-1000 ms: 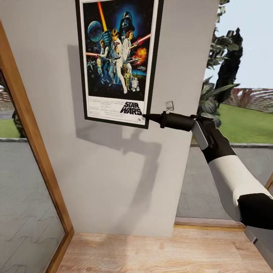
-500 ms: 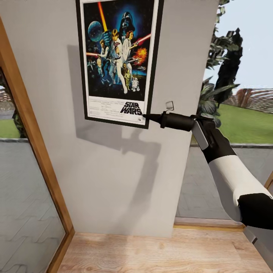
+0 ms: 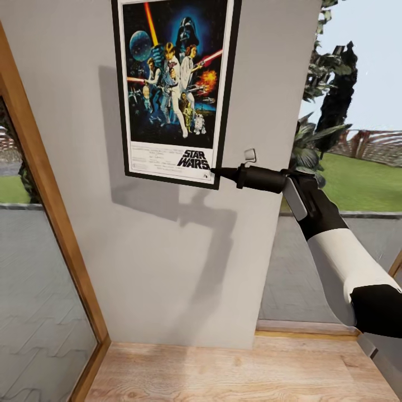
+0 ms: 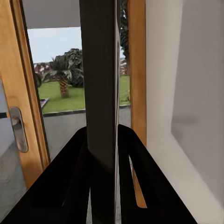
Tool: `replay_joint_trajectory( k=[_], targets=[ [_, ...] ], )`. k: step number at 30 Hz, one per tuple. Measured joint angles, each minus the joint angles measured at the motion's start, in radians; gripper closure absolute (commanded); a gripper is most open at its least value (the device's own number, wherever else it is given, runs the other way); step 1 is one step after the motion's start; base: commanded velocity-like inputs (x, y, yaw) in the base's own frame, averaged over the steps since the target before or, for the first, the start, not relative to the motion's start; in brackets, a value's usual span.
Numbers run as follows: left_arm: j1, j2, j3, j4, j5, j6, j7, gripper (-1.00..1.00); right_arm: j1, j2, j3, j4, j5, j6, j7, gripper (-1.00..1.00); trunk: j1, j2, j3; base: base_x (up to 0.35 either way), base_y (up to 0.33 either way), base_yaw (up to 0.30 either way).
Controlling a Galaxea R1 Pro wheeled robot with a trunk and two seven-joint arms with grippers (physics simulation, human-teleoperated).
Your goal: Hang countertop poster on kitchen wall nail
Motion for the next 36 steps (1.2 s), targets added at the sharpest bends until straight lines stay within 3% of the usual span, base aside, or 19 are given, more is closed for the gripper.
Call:
replay_joint_trajectory(
  k=[36],
  targets=[
    [0.0,0.0,0.0,-0.001,-0.001,0.0,0.001,-1.0,0.0,-0.001,0.0,0.0,0.0,0.0,0.001,1.0,0.0,0.0,0.0,0.0,0.0,0.0]
  ],
)
